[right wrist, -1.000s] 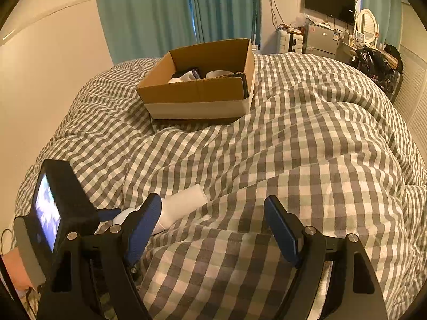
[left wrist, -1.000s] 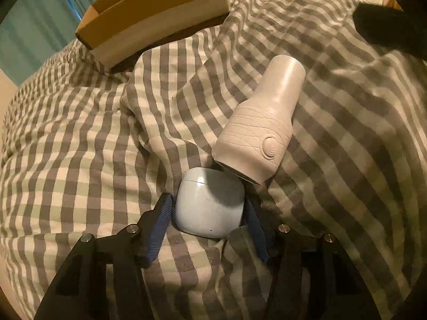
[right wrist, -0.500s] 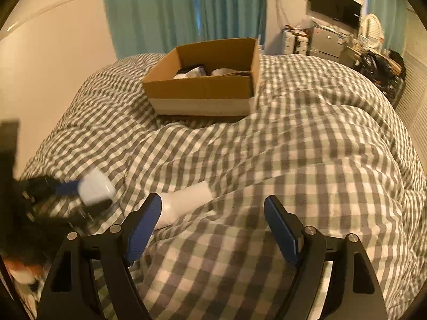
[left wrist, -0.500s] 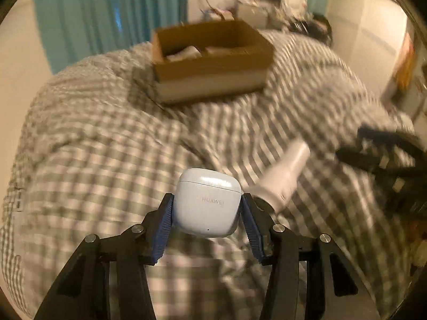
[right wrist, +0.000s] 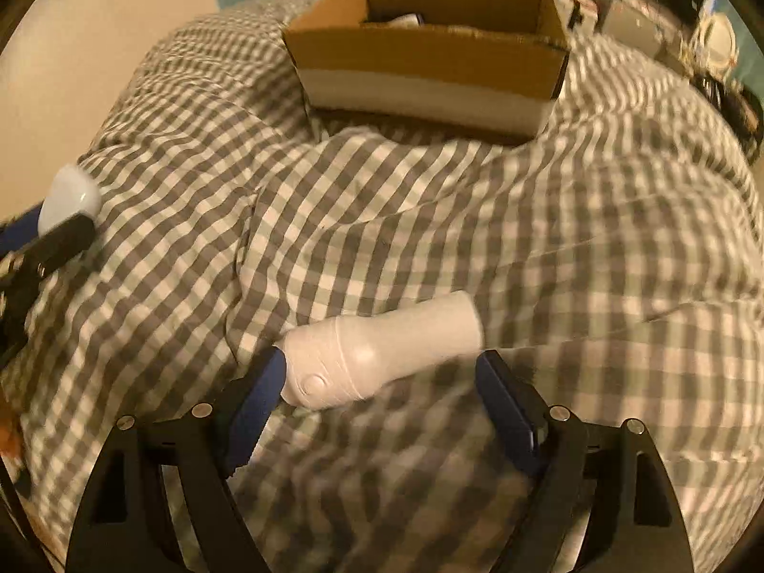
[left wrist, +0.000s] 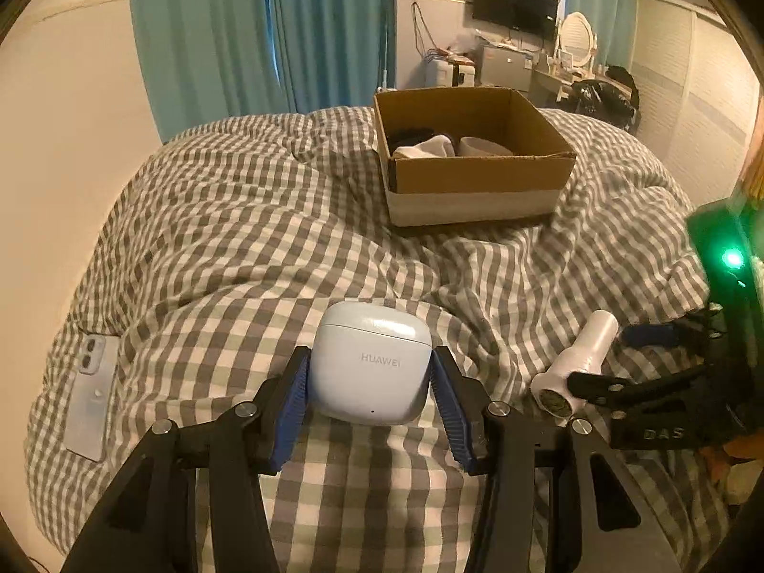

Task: Organize objects
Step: 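Grasp the white plug adapter with the right gripper and lift it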

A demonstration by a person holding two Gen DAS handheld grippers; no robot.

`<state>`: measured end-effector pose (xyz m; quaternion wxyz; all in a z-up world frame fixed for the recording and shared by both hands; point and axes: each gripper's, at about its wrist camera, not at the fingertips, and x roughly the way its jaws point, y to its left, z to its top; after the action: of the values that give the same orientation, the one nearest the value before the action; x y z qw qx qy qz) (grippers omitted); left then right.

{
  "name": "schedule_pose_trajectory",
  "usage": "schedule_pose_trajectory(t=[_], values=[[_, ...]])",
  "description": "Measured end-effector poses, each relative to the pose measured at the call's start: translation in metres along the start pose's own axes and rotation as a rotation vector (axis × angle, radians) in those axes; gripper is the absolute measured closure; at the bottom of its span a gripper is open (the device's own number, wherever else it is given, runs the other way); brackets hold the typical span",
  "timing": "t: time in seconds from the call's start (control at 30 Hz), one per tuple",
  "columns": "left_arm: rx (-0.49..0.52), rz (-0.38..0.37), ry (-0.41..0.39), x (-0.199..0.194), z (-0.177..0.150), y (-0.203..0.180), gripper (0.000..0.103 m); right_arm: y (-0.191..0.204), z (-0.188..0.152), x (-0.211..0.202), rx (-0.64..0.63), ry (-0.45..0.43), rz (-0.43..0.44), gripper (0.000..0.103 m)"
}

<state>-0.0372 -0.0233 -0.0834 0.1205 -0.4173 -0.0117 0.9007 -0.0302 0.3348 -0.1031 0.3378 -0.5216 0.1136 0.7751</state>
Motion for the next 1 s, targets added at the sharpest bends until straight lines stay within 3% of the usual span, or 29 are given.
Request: schedule_pose_trajectory(t=[0.13,0.27,0.33,0.4,0.63,1.0], values=[[-0.005,-0.009,-0.006,0.002,-0.004,0.003,0.052,0.009,0.007,0.021,0.04,0.042,0.026,0.021],[-0.01,-0.021,0.0,0.004,-0.007,0.008,0.052,0.023,0.009,0.043,0.027,0.056,-0.022,0.021],[-0.009,-0.036,-0.002,0.005,-0.009,0.008,0.052,0.026,0.006,0.043,0.008,0.047,-0.046,0.03],[-0.005,-0.046,0.0,0.006,-0.01,0.008,0.052,0.024,0.004,0.039,0.011,0.031,-0.05,0.047],[0.014,-0.034,0.008,0.008,-0.011,0.003,0.052,0.022,-0.01,0.018,-0.002,-0.052,-0.009,0.048],[0.028,-0.045,-0.046,-0.005,0.012,-0.011,0.052,0.02,-0.001,-0.04,-0.076,-0.194,-0.058,0.058]])
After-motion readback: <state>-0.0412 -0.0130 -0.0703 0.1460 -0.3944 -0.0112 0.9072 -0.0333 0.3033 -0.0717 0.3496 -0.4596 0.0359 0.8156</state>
